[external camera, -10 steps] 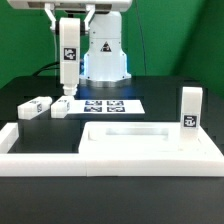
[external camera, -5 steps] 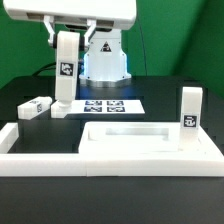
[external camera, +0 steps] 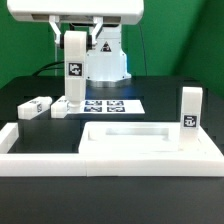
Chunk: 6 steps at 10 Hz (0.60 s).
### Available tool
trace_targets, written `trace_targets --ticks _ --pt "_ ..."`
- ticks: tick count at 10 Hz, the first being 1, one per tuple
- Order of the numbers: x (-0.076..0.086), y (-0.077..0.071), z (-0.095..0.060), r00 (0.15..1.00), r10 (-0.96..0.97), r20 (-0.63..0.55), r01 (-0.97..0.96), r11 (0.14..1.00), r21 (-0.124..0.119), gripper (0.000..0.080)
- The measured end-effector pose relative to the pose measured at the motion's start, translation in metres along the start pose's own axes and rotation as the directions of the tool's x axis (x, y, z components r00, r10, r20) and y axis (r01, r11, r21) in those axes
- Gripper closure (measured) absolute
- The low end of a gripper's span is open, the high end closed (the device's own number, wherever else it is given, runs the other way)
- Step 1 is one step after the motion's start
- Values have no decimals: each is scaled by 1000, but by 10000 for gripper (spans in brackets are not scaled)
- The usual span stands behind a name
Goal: Assemble desk
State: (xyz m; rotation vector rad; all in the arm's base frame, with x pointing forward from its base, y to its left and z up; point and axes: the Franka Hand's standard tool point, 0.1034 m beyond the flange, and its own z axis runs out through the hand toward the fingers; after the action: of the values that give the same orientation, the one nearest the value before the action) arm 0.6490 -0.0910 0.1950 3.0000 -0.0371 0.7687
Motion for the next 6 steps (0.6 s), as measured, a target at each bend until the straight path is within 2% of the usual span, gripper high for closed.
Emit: trace_targets --ticks 2,3,5,6 --pt "-2 6 1 1000 8 -22 -8 1000 16 511" --pt "1 -1 3 999 3 -43 -3 1000 14 511" --pt "-4 -11 13 996 1 -84 -3 1000 -22 511" --pt "-12 -11 18 997 -2 -77 0 1000 -29 511"
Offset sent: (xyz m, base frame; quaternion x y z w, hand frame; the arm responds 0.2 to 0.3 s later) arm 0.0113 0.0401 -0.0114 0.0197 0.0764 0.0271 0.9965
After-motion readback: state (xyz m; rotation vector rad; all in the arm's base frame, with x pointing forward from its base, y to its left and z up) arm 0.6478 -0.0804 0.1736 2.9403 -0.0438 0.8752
